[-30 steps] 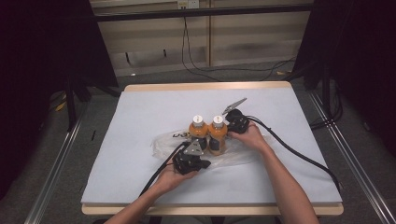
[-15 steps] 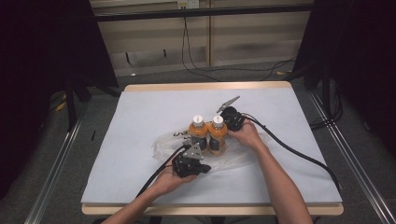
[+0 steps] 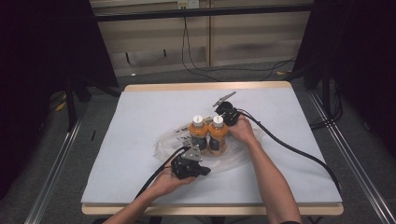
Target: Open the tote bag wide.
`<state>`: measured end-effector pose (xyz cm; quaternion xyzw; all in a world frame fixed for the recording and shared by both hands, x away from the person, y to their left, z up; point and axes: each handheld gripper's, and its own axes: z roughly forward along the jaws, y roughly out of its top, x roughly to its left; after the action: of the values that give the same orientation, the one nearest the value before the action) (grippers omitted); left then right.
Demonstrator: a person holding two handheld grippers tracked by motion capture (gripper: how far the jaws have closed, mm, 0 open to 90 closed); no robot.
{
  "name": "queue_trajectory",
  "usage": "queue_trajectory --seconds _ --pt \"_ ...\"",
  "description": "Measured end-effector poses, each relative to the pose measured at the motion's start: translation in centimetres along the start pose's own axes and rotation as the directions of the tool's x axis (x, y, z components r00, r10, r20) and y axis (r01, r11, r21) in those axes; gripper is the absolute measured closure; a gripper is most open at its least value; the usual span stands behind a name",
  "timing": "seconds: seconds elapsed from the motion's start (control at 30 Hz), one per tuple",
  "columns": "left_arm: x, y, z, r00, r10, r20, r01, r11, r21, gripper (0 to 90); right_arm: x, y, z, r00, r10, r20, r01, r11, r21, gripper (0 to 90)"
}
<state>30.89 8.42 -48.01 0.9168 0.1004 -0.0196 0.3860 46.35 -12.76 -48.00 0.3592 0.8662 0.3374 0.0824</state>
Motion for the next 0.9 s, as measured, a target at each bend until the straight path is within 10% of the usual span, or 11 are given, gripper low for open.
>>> queue_trajectory --seconds 0.9 --pt "-1.3 -0.1 0.3 0.9982 0.013 0.059 -0.012 0.9999 -0.010 90.0 -1.1 1.1 1.1 0.9957 0.072 0.060 -0.070 0.997 -0.025 90.0"
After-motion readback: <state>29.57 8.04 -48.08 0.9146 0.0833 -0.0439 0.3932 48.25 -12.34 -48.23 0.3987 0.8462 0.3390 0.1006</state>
